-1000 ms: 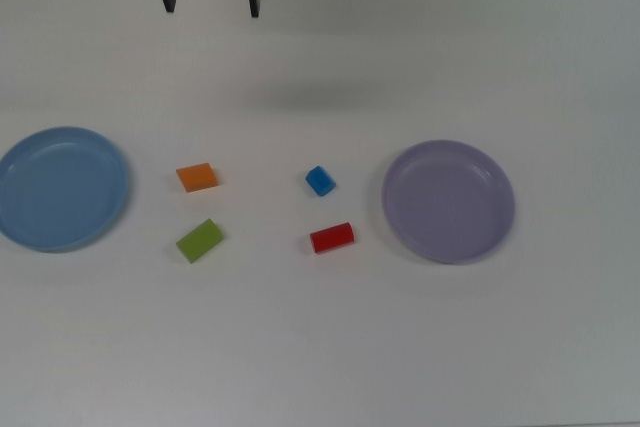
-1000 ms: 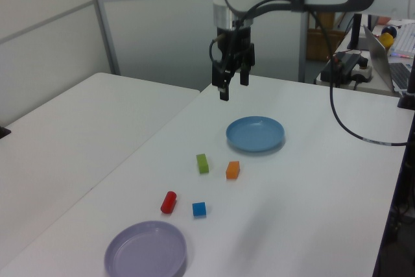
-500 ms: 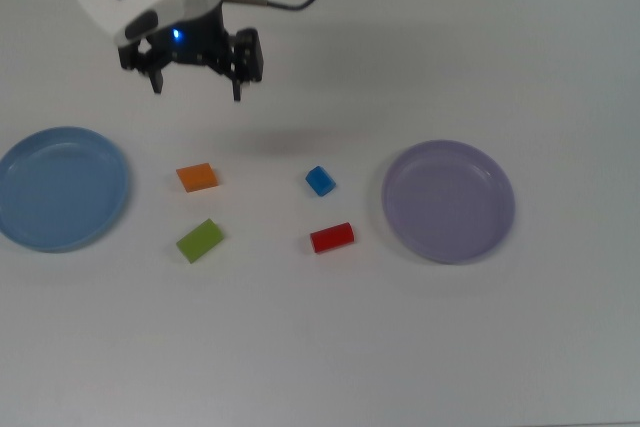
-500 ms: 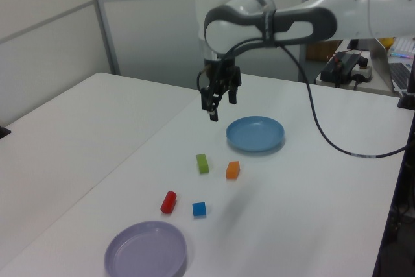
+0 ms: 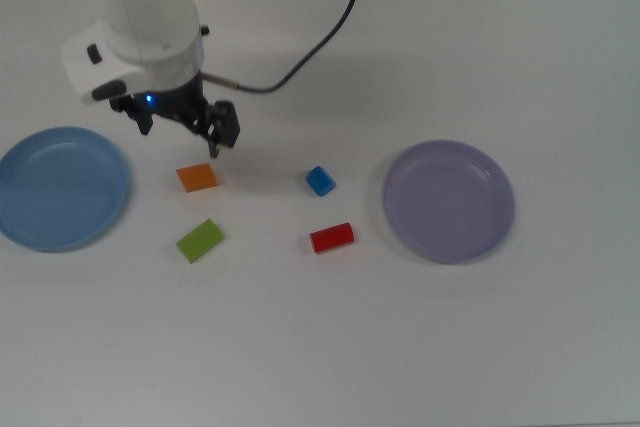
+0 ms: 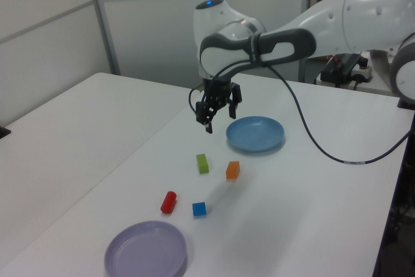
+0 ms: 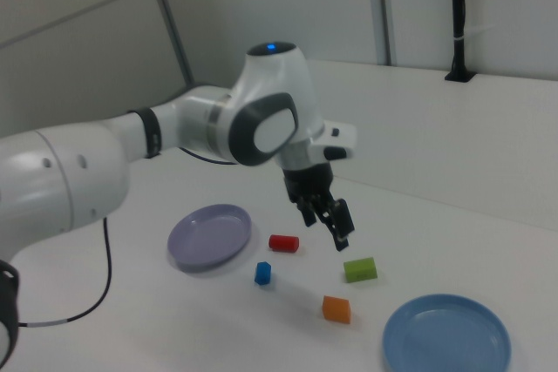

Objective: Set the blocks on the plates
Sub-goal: 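Move the gripper down over the green block, then grasp the green block and lift it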

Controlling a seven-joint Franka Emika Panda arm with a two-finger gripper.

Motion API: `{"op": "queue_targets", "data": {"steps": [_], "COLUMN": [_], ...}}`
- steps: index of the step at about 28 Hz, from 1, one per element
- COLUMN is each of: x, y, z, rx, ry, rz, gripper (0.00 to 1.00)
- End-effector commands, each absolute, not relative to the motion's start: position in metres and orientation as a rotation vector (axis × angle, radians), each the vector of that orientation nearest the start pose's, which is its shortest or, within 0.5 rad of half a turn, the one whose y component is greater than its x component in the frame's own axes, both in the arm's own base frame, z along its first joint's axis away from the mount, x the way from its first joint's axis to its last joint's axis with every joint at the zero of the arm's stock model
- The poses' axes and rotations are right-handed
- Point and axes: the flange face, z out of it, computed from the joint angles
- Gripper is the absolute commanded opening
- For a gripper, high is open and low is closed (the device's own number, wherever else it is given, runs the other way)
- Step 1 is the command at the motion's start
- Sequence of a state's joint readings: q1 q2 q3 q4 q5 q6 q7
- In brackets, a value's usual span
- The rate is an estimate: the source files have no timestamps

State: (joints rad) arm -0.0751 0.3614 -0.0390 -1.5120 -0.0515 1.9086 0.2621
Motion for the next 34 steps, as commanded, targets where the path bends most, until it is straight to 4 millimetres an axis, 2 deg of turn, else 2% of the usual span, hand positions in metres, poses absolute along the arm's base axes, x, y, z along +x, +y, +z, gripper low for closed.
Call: {"op": "queue_targets", "data": {"steps": [1,5,7,12,15,17,23,26,27,32,33,34], "x": [0.686,0.695,0.698,0.707,0.711,0.713,0.72,0.72,0.72,0.72,0.72,0.72], "y": [-0.082,-0.082,-0.083,-0.081,-0.081,-0.081,-0.074,-0.074,-0.075,-0.077,-0.077,-0.078], "z": [0.415,0.388,0.382,0.362,0.353,0.337,0.324,0.322,0.322,0.321,0.322,0.322], "rx": [-3.057,-2.997,-2.979,-2.875,-2.854,-2.858,-2.853,-2.861,-2.864,-2.868,-2.872,-2.874], "ry": [0.909,1.065,1.104,1.21,1.219,1.217,1.194,1.186,1.183,1.178,1.17,1.164], "rz": [-0.122,-0.15,-0.165,-0.221,-0.249,-0.241,-0.292,-0.295,-0.296,-0.297,-0.299,-0.299], "gripper": [1.0,0.98,0.92,0.9,0.87,0.84,0.8,0.68,0.56,0.15,0.0,0.0]}}
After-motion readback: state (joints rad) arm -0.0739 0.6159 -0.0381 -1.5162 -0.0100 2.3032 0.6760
